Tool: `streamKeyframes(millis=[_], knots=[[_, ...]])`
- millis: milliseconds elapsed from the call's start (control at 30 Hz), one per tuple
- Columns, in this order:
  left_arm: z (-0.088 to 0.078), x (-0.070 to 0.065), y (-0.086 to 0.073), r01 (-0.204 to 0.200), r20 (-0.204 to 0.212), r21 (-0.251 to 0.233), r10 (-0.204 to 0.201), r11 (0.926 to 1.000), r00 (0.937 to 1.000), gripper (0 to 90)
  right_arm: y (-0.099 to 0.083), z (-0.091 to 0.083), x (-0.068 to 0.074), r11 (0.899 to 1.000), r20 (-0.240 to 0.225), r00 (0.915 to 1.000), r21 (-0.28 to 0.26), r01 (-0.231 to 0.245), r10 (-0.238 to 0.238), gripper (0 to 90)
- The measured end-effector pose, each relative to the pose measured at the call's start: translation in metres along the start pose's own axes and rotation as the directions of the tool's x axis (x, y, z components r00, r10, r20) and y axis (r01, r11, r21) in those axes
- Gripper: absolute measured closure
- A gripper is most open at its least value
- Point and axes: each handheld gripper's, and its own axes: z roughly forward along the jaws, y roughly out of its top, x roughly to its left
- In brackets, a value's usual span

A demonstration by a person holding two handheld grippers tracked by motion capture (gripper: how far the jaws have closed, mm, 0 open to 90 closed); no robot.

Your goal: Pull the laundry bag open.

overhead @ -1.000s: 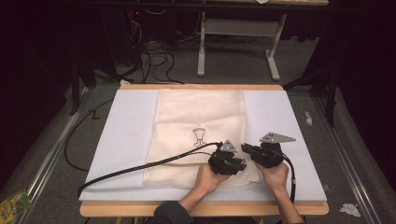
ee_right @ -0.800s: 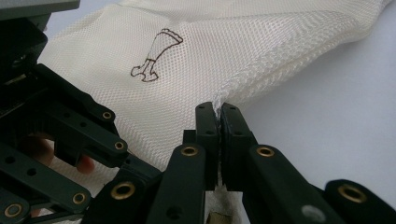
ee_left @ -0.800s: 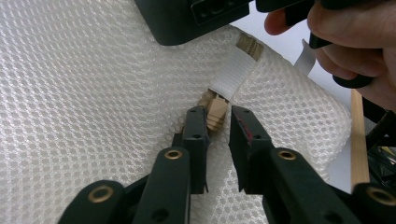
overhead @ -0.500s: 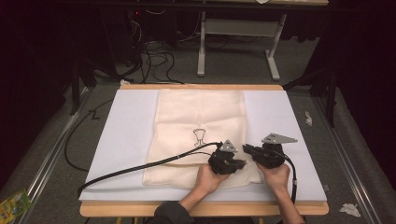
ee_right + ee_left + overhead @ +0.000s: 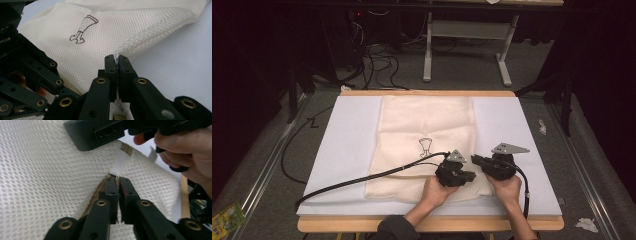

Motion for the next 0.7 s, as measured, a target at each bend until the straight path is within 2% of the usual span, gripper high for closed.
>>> streamKeyframes(millis=[200,300,433,700], knots=[[-0.0004,-0.0004,0.0003,-0.003,0.008,-0.016,0.003,0.9999,1.0000,84.0,0.0005,-0.0014,-0.0005,1.000,0.003,1.0000,-0.009,0.005,-0.005,88.5],[0.0019,-0.0002,-0.0009,0.015,0.017,-0.010,-0.015,0.9998,0.9998,81.3,0.0005,0.0002,0.0013,1.000,0.002,1.0000,-0.006,0.005,-0.005,88.5],[0.0028,0.0004,-0.0011,0.021,0.004,0.000,-0.021,0.9998,0.9998,86.1,0.0004,0.0013,0.0023,1.000,0.003,1.0000,-0.002,0.008,-0.008,88.5],[-0.0019,-0.0010,0.0007,0.000,-0.010,0.008,0.000,1.0000,0.9999,86.8,-0.0004,-0.0024,-0.0016,1.000,-0.003,1.0000,-0.008,0.003,-0.003,88.5]])
